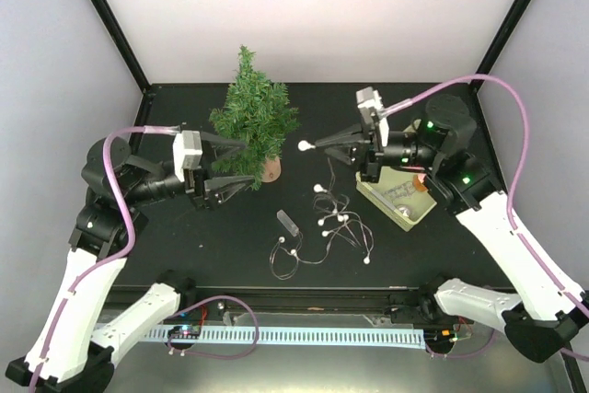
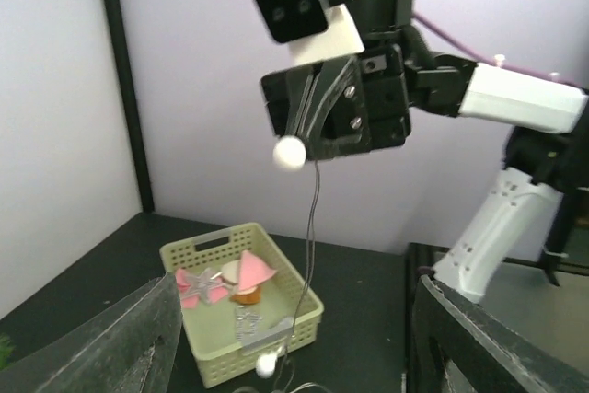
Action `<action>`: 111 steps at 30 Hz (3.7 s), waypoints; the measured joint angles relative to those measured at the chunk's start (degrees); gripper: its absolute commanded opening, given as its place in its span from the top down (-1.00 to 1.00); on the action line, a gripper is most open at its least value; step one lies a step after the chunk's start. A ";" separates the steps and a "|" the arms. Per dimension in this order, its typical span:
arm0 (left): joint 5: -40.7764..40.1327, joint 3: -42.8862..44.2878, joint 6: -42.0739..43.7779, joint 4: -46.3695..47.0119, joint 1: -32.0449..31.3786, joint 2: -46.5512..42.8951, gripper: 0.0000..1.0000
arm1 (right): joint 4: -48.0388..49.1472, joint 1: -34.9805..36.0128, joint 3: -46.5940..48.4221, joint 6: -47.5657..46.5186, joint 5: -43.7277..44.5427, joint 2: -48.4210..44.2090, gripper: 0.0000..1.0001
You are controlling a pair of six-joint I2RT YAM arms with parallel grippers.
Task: Decorate the small christmas tree
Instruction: Wrap the decoration item around the Christmas tree.
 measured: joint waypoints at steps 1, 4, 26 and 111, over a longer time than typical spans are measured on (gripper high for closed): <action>1.77 0.72 -0.94 0.35 0.00 0.98 -0.34 | -0.39 1.33 0.11 -0.63 -0.46 0.52 0.98; 6.16 1.22 -4.37 2.14 -0.04 3.34 -0.31 | -1.40 4.48 0.24 -2.23 -0.94 2.23 0.98; 12.13 -8.94 -17.03 10.43 -2.64 4.57 0.09 | -3.67 12.72 0.26 -5.73 0.76 9.14 0.98; -18.43 5.55 -25.09 18.86 14.93 21.68 0.64 | -4.48 8.00 35.60 -15.54 34.58 36.83 0.98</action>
